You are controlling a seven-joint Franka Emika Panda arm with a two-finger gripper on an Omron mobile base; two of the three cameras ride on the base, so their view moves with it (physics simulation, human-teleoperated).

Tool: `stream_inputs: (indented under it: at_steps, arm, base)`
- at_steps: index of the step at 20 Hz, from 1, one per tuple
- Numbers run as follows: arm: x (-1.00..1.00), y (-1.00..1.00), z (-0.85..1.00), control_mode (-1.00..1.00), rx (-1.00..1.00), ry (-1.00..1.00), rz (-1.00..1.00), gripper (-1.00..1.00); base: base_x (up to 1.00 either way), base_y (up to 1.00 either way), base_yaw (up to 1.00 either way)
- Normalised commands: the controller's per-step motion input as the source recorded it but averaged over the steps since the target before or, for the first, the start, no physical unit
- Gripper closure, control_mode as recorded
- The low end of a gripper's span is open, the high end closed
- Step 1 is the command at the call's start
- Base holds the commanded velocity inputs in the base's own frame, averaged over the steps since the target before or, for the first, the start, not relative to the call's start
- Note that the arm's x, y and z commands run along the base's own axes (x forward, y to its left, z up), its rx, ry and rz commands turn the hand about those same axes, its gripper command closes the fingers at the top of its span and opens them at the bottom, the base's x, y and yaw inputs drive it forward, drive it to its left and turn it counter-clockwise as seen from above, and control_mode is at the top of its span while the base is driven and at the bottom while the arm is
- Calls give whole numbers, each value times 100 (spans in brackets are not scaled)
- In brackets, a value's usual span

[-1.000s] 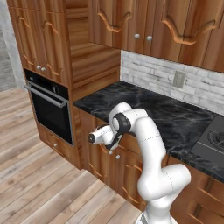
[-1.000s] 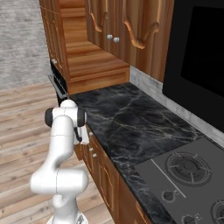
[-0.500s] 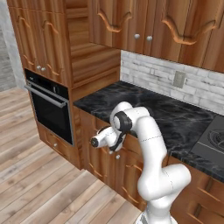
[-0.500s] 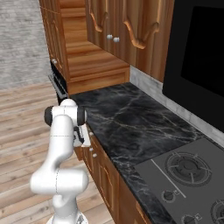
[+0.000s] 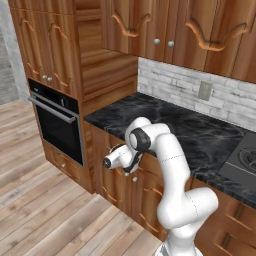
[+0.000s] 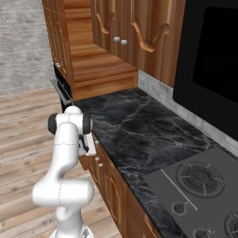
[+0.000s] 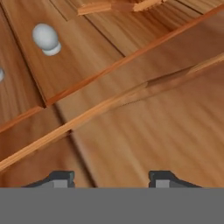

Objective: Take a straw from the drawer in front and place it inside the glass cup on the dining counter.

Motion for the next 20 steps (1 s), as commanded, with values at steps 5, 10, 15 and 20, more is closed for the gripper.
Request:
stream_inputs:
  at_steps: [5,10,15,20]
  arm:
    - [1,-14,0,-100,0,-2,0,100]
    - [0,-12,0,-100,0,-1,0,100]
    - [-26,-16,27,-100,0,-14,0,100]
    - [-35,-8,34,-100,0,-17,0,100]
  base:
    - [0,0,0]
    - [0,0,0]
    - [0,0,0]
    - [0,0,0]
